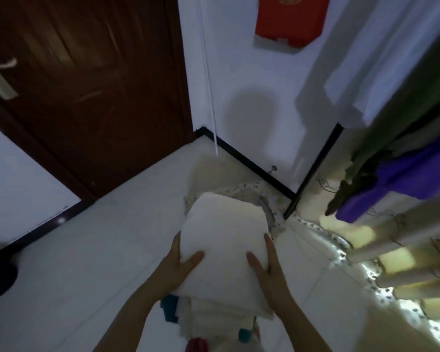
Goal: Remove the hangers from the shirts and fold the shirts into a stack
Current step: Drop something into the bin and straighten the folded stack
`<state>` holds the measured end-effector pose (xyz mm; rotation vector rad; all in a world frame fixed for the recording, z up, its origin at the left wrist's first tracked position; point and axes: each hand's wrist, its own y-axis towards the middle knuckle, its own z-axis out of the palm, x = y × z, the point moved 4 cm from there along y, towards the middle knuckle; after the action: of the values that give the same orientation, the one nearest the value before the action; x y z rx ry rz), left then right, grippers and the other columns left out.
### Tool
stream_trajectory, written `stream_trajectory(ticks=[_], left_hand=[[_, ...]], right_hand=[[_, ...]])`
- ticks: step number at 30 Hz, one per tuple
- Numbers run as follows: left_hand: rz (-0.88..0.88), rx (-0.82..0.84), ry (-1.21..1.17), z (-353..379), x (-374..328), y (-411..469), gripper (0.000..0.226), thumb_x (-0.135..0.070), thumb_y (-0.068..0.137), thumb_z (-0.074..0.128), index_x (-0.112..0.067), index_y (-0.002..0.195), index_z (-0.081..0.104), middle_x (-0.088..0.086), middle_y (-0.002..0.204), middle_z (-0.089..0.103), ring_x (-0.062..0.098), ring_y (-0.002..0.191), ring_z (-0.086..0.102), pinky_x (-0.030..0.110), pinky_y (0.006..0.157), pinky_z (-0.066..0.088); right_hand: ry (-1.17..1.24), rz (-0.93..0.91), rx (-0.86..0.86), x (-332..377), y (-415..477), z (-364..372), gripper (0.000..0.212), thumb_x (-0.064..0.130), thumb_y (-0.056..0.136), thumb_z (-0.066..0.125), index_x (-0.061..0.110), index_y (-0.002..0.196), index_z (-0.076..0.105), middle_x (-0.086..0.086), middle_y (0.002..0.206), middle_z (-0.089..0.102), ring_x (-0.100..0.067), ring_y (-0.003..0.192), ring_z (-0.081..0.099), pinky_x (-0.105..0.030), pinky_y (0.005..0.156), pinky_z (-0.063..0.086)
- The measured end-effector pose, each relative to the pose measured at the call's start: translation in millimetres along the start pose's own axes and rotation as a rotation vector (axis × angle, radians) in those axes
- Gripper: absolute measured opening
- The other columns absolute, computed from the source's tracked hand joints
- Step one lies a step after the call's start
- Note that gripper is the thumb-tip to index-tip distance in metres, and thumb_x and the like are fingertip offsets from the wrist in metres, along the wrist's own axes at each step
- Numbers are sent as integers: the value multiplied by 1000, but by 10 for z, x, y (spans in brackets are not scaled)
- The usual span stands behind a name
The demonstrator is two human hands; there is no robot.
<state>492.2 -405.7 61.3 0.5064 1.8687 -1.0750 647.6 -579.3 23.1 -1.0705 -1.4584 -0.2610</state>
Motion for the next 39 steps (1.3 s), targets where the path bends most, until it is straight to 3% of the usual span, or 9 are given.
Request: stream_trajectory(ticks=[7,14,18,25,28,30,33,36,39], left_hand=[[-77,66,35,-98,-7,1514,94,-65,72,57,-39,148,8,-9,142,39,9,117,43,24,100,34],[-56,146,178,-196,351,3641,78,-73,70,56,-66,130,7,-13,142,36,6,117,37,24,97,32],[-87,216,282,-95,1073,4978,87,-63,79,58,-41,147,9,-7,147,33,7,115,37,23,96,32],[56,464,494,368,2713,7093,84,-65,80,58,-44,147,12,-14,153,25,2,130,28,23,107,22],[159,495,666,449,3288,7771,87,-70,77,56,-46,147,11,-13,155,22,11,139,26,36,116,22],[154,518,776,432,3672,8151,87,-70,78,54,-44,148,11,-11,156,21,15,140,26,42,117,23],[89,572,869,374,4180,8517,80,-63,84,54,-41,149,11,-8,157,19,18,141,26,40,116,21],[112,522,878,296,4286,8688,77,-56,86,56,-35,150,17,-5,157,20,18,141,27,38,116,22],[139,473,913,232,4139,8662,78,-53,86,58,-33,150,18,-3,158,20,19,141,27,41,116,24]], right_hand=[[-29,126,-41,54,1340,99,77,50,88,53,46,146,2,8,157,17,-26,138,30,-43,109,31],[130,188,-177,-334,3011,447,84,41,88,59,32,150,4,4,154,21,-22,137,31,-44,109,32],[171,227,-317,-1147,3986,852,81,40,87,61,27,150,12,0,152,27,-17,131,34,-39,107,32],[305,432,-532,-3214,5497,1714,92,43,82,67,22,151,10,-7,155,25,-34,137,32,-54,109,32],[280,544,-477,-3911,5982,2033,100,46,82,67,19,151,1,-10,156,21,-36,137,32,-53,108,35],[244,575,-419,-4299,6223,2192,100,39,80,72,8,150,8,-14,153,27,-35,135,36,-48,107,38],[134,549,-328,-4674,6447,2395,97,41,73,78,-1,144,26,-17,145,40,-30,130,44,-40,106,38],[82,469,-266,-4765,6662,2653,91,30,78,75,-4,145,23,-16,151,32,-26,137,35,-21,104,25],[211,476,-218,-4691,6758,2871,92,14,80,74,-4,146,14,-15,152,26,-28,139,30,-30,113,25]])
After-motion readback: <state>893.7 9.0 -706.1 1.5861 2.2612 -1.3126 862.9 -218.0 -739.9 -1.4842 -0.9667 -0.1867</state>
